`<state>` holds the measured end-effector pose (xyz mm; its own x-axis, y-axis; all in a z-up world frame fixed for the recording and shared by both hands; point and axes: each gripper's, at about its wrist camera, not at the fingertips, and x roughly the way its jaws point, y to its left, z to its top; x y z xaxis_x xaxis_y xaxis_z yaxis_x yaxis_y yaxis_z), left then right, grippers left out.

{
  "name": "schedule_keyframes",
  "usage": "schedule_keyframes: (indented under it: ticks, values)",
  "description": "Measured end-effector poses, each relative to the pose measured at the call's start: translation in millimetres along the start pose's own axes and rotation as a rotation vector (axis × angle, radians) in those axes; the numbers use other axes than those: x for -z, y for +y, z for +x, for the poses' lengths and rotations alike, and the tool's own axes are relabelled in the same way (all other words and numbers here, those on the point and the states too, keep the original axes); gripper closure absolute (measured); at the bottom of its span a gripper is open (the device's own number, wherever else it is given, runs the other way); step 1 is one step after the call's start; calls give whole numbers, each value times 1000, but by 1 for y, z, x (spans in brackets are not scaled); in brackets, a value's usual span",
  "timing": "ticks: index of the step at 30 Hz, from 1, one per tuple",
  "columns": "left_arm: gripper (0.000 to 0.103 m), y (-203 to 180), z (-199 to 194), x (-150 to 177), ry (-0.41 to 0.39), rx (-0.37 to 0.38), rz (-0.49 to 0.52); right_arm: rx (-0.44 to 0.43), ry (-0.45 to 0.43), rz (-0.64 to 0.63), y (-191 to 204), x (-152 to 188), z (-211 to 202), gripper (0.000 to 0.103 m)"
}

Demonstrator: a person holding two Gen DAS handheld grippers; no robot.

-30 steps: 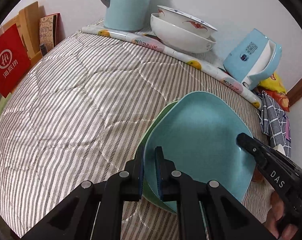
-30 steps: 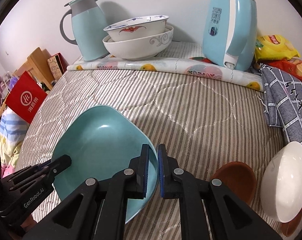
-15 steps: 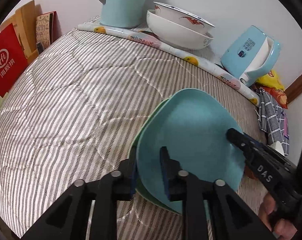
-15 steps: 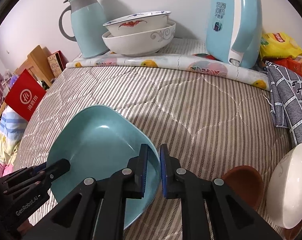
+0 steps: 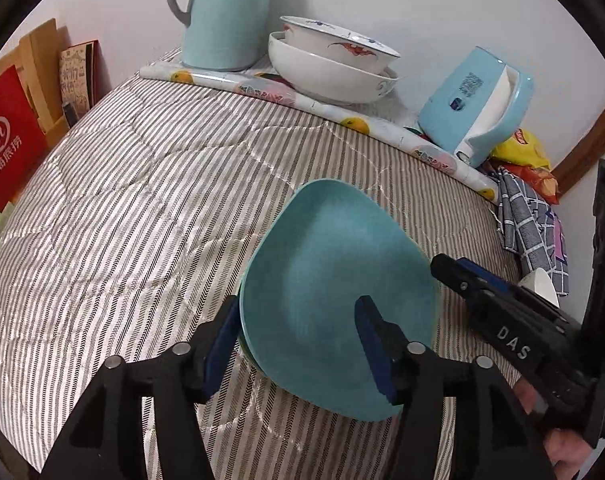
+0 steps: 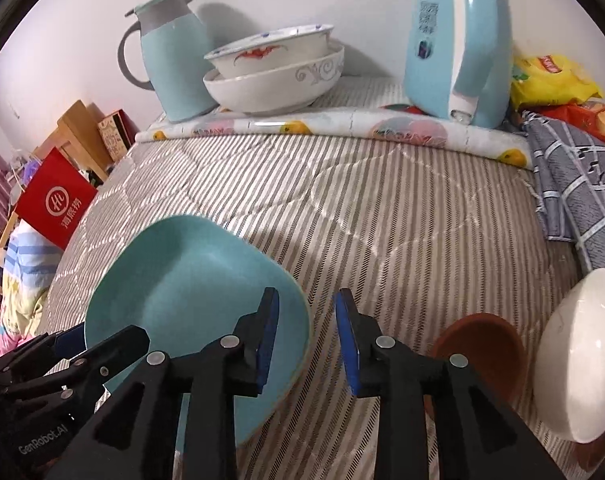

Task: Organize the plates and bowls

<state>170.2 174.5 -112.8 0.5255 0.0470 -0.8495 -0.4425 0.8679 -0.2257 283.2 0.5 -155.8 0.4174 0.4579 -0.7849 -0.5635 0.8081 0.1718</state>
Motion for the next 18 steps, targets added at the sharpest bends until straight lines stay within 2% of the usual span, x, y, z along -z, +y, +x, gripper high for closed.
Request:
schedule_keyframes:
  ticks: [10, 14, 18]
  values:
    - [43, -9, -24, 7, -43, -5, 7, 18, -58, 13, -8, 9, -44, 71]
    - [43, -21, -37, 11, -75, -2, 30, 48, -98, 22, -21, 17, -70, 59]
    - [43, -28, -44, 16, -90, -21, 47, 65, -137, 68, -43, 28, -95, 58]
